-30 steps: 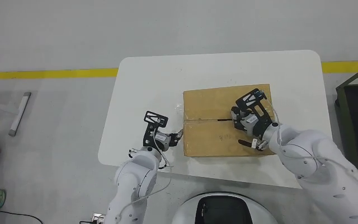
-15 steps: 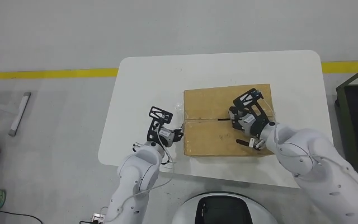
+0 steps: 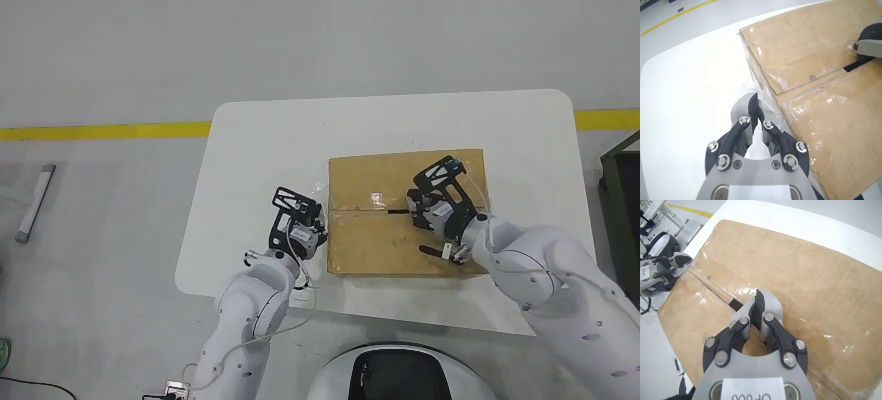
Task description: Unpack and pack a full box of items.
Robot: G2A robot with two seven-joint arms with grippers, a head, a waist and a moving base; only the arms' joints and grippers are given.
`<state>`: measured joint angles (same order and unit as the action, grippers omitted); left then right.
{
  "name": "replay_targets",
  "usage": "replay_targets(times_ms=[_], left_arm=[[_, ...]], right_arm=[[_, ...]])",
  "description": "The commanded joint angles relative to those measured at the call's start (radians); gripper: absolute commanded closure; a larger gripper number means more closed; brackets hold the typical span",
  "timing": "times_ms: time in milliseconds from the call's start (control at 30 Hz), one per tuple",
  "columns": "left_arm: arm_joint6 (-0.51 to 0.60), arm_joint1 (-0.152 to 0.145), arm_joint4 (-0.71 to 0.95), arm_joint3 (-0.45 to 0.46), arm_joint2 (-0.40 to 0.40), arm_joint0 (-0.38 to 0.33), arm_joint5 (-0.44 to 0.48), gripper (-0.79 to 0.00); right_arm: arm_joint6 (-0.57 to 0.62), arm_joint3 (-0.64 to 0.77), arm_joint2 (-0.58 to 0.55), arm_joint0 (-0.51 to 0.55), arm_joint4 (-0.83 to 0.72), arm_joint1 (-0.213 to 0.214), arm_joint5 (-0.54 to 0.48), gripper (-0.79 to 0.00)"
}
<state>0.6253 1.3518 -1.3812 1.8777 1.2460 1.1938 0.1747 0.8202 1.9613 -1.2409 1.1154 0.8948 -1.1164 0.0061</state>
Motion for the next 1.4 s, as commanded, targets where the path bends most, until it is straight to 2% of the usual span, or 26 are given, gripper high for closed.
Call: replay_targets(times_ms=[0,433,867,1300,1367], left_arm=[[-0.008,0.0,-0.008,0.002,-0.002,-0.001,-0.005,0.0],[-0.025,-0.004,-0.129,0.031,-0.023,0.006,-0.039,0.0],[-0.023,0.004,-0.277,0.081,-0.07,0.038,-0.187,0.0],[-0.004,0.011,-0.415,0.093,-0.096,0.041,-0.222,0.0],[0.009,0.013,-0.403,0.091,-0.096,0.04,-0.224,-0.332]], right_arm=[[0.0,-0.005,0.001,-0.003,0.0,-0.001,-0.002,0.0],[0.046,-0.039,0.011,-0.028,0.019,-0.003,-0.003,0.0],[0.067,-0.051,0.008,-0.034,0.03,-0.005,0.007,0.0],[0.076,-0.044,0.001,-0.027,0.033,-0.006,0.01,0.0],[0.074,-0.044,0.0,-0.026,0.032,-0.006,0.009,0.0]])
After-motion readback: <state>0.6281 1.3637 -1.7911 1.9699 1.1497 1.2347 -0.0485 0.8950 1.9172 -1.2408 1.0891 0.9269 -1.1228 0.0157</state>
